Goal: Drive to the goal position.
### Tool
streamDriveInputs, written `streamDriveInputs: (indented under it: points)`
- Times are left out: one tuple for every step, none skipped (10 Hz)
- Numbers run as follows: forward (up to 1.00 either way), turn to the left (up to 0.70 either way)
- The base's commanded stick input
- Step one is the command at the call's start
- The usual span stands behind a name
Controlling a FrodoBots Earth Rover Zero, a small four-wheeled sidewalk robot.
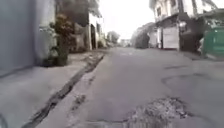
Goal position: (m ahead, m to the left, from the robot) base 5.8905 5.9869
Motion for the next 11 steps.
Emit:
streamDriveInputs:
  points:
    - [0.0, -1.0]
    - [0.0, -1.0]
    - [0.0, -1.0]
    - [0.0, -1.0]
    - [0.0, -1.0]
    - [0.0, -1.0]
    - [0.0, -1.0]
    - [0.13, -0.85]
    - [0.4, -0.56]
    - [0.66, -0.27]
    - [0.92, 0.01]
